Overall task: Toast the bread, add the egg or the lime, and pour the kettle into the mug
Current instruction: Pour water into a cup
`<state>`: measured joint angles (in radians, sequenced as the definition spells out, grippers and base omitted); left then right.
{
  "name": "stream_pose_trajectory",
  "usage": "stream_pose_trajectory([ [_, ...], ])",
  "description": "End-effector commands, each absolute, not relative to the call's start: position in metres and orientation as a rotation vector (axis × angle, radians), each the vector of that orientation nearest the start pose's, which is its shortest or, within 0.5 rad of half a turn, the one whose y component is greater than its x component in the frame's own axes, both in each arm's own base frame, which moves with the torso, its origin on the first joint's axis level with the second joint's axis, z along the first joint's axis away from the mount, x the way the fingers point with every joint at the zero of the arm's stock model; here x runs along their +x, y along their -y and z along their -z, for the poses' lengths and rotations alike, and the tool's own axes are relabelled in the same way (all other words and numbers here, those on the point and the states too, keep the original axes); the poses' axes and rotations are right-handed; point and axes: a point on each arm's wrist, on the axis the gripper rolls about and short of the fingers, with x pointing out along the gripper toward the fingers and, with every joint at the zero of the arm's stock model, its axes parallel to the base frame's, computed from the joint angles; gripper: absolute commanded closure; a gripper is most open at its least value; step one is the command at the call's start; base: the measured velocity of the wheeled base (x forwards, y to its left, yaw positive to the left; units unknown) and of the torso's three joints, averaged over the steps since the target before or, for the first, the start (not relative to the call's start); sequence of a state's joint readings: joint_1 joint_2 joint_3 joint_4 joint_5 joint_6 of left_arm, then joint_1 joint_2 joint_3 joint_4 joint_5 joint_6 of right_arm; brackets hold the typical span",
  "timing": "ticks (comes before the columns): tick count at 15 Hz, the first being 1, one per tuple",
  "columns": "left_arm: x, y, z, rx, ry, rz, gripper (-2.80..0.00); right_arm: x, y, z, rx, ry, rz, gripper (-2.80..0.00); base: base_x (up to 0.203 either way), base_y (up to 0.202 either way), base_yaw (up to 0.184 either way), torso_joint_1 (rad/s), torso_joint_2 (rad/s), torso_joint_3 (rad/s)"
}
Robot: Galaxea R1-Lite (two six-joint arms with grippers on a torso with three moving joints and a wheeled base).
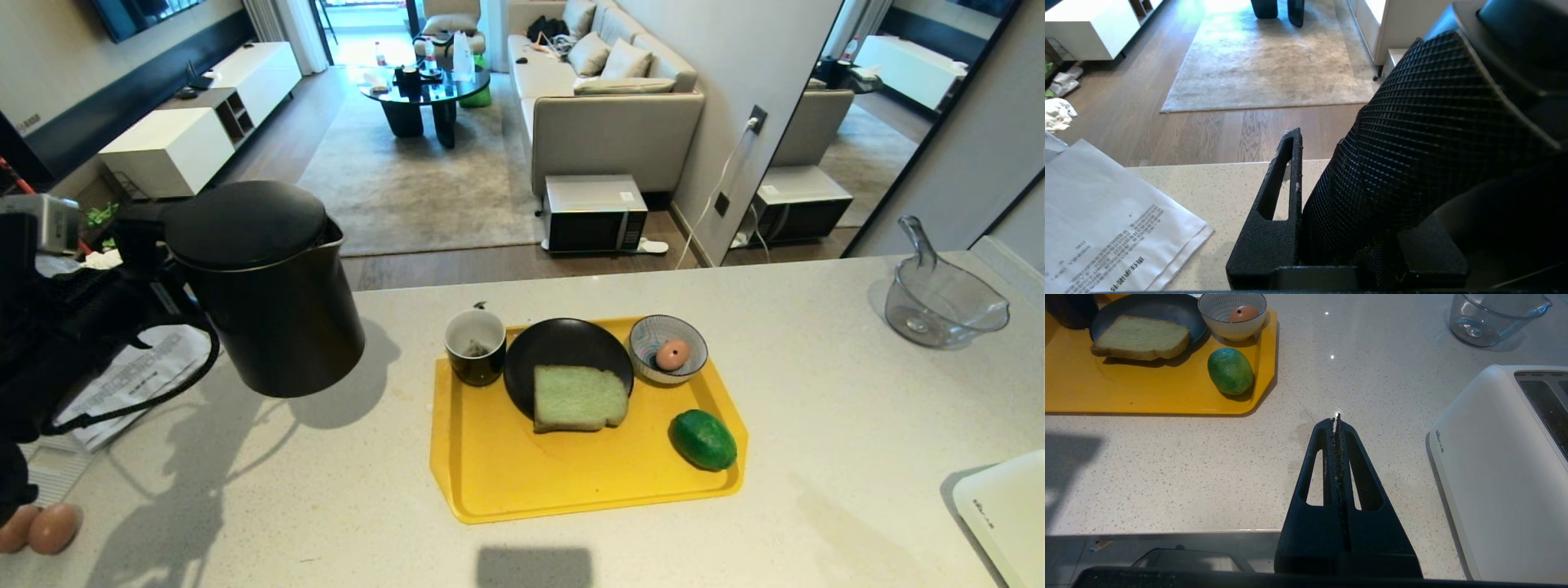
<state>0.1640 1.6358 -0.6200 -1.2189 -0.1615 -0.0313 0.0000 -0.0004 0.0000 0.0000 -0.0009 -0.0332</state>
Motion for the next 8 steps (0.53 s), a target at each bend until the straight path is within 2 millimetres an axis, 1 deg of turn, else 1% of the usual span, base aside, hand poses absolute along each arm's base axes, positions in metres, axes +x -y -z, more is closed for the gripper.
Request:
stream_pose_trajectory([
  [1, 0.266, -0.041, -0.221, 0.009, 0.239, 0.001, 0.00, -0.023, 0.000, -0.075, -0.034, 0.000, 0.002, 0.00, 0.000, 0.000, 0.000, 0.000, 0.00, 0.000],
  [3, 0.260, -0.040, -0.227, 0.013, 0.262, 0.000, 0.00, -0.023, 0.000, -0.075, -0.034, 0.000, 0.002, 0.00, 0.000, 0.000, 0.000, 0.000, 0.00, 0.000],
  [8, 0.254, -0.039, -0.229, 0.014, 0.271, -0.002, 0.00, -0.023, 0.000, -0.075, -0.034, 0.000, 0.004, 0.00, 0.000, 0.000, 0.000, 0.000, 0.00, 0.000],
])
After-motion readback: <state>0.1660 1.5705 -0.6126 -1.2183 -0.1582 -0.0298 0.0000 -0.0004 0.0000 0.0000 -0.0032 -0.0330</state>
